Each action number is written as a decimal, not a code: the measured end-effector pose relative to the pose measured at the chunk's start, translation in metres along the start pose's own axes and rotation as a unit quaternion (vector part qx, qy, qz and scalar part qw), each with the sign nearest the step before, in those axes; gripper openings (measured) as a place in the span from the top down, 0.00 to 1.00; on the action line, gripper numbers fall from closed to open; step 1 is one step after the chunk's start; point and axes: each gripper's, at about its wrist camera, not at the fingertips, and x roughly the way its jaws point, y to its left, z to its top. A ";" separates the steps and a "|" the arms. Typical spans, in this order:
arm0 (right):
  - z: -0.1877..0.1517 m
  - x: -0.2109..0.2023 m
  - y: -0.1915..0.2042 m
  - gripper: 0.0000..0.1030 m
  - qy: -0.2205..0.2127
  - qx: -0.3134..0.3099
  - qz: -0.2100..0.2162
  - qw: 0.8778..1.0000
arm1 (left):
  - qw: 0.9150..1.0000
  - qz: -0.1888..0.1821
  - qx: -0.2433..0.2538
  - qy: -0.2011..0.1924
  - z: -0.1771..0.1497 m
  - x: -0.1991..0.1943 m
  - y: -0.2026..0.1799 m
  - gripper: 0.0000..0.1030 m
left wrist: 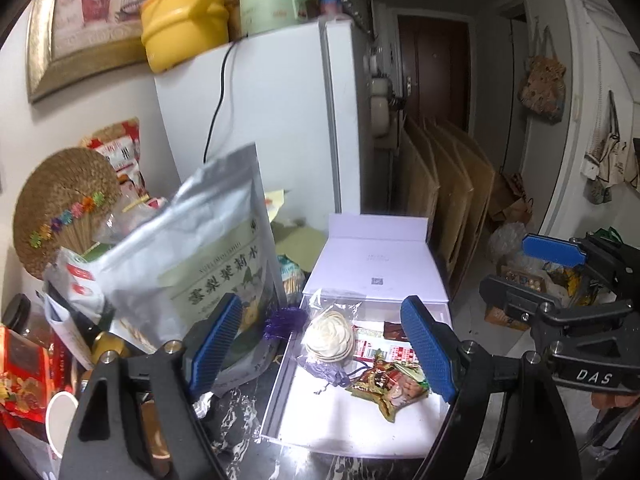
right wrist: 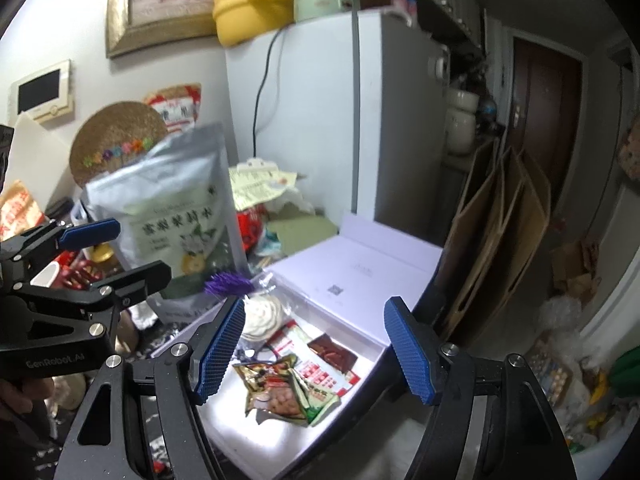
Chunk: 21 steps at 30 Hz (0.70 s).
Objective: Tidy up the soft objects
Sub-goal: 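Move both tools back from the box toward the counter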
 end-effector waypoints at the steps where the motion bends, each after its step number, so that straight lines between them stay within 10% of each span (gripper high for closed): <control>1: 0.001 -0.009 0.002 0.29 -0.005 0.000 0.000 1.000 | 1.000 -0.001 0.000 -0.004 0.000 -0.007 -0.001 0.21; 21: -0.047 -0.117 0.046 0.30 -0.062 -0.032 0.022 0.997 | 0.999 0.008 -0.014 -0.034 -0.058 -0.118 -0.006 0.21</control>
